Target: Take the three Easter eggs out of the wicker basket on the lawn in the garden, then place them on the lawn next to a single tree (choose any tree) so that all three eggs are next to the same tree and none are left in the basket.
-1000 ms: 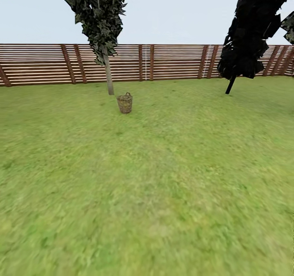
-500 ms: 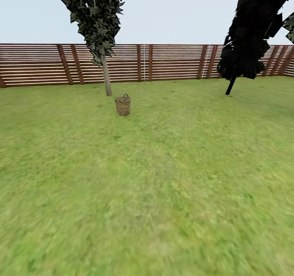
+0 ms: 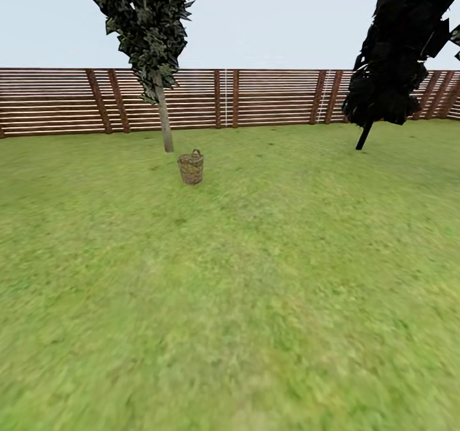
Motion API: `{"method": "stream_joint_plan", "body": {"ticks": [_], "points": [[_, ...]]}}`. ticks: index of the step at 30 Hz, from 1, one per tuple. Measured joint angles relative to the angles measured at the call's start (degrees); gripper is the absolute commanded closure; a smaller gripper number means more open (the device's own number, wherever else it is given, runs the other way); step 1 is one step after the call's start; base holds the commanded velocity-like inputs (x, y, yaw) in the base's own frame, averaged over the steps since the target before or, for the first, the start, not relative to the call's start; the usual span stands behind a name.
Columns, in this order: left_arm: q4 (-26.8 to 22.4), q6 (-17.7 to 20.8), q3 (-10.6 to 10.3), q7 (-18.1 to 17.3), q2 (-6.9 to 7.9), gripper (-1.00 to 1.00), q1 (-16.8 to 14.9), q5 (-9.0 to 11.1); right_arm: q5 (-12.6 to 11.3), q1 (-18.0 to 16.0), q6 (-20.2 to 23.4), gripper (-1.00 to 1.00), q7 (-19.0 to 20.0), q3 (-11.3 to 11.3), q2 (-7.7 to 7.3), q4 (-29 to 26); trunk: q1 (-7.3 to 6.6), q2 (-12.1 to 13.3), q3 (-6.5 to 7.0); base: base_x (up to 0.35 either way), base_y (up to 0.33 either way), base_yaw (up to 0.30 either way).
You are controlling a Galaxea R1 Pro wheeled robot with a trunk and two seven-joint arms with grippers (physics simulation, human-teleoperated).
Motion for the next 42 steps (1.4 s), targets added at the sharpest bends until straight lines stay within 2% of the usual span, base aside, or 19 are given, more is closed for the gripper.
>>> {"method": "stream_joint_plan", "body": {"ticks": [42], "points": [[0.0,0.0,0.0,0.0,-0.01,-1.00,0.0,0.0,0.0,0.0,-0.1,-1.00,0.0,0.0,0.18,0.0,0.00,0.0,0.00,0.329,0.000,0.000]]}}
